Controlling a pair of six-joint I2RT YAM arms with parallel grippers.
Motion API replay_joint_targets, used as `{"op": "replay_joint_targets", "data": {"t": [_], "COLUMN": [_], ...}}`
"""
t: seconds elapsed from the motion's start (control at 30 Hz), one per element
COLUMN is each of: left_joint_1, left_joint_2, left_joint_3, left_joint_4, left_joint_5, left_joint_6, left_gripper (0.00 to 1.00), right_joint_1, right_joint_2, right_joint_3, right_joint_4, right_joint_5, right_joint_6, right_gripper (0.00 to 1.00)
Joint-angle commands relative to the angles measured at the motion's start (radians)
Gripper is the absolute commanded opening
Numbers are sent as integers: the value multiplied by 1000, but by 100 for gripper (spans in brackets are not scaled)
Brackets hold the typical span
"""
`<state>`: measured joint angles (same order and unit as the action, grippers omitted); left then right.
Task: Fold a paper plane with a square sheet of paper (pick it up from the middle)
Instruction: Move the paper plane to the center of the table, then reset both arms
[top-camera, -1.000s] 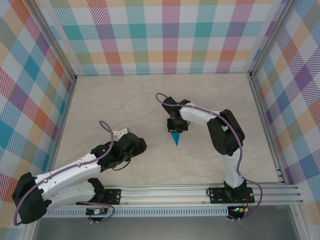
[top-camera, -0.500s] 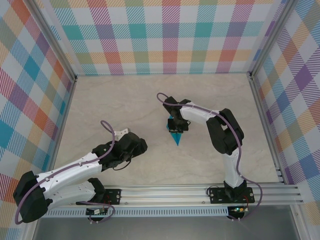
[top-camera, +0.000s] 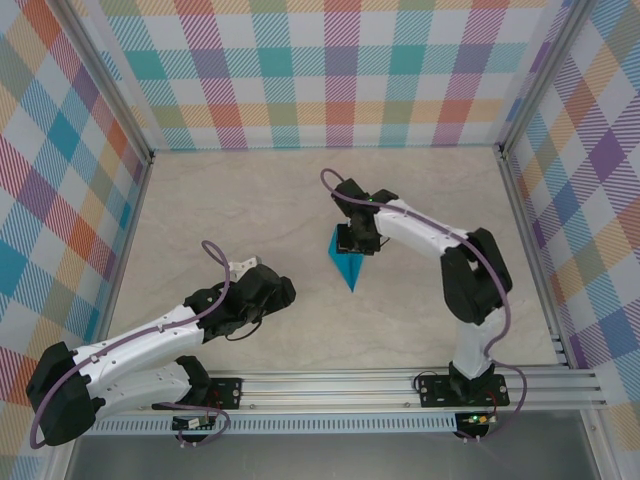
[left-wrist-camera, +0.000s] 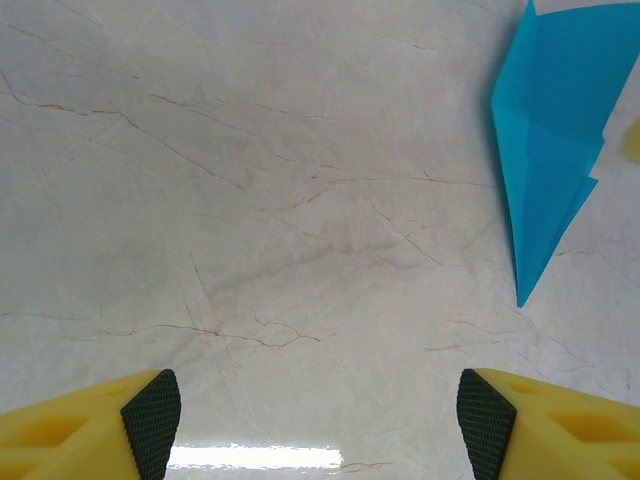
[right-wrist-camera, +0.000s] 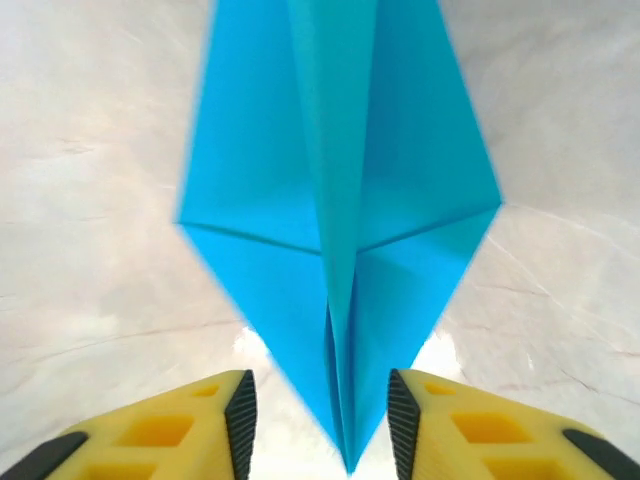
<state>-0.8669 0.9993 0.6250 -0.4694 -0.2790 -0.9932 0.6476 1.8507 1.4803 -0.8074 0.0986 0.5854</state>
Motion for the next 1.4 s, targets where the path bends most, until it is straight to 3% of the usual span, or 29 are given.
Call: {"op": "replay_joint_targets", "data": {"t": [0.0, 0.17, 0.43, 0.53, 0.63, 0.73, 0.9, 0.97, 1.03, 1.27, 1.37], "left_joint_1": [11, 11, 12, 12, 12, 12, 12, 12, 11, 12, 18], "left_joint_2": [-11, -10, -7, -6, -5, -14, -44, -51, -53, -73, -92], "left_joint_3": [7, 11, 14, 27, 54, 82, 90, 80, 74, 87, 80], "left_joint_4": [-16, -17, -24, -47, -96, -140, -185, -180, -176, -196, -202], "left_joint_5": [-20, -27, -53, -98, -177, -243, -315, -330, -344, -456, -516], "left_joint_6": [24, 36, 67, 104, 150, 195, 221, 241, 269, 346, 374], "left_gripper": [77, 79, 84, 86, 94, 100, 100, 100, 100, 100, 100], "right_joint_1": [-5, -4, -15, -34, -86, -191, -348, -386, -387, -414, -429], "right_joint_2": [-153, -406, -816, -873, -854, -809, -739, -671, -605, -404, -372], "right_joint_3": [-44, -151, -458, -544, -631, -703, -840, -822, -791, -854, -868], "right_joint_4": [-12, 12, 164, 213, 300, 355, 548, 575, 601, 986, 1103], "right_joint_5": [30, 190, 539, 642, 709, 703, 592, 539, 539, 533, 446], "right_joint_6": [-10, -13, -106, -190, -312, -295, -257, -268, -312, -494, -553], "right_gripper": [45, 56, 95, 100, 100, 100, 100, 100, 100, 100, 100]}}
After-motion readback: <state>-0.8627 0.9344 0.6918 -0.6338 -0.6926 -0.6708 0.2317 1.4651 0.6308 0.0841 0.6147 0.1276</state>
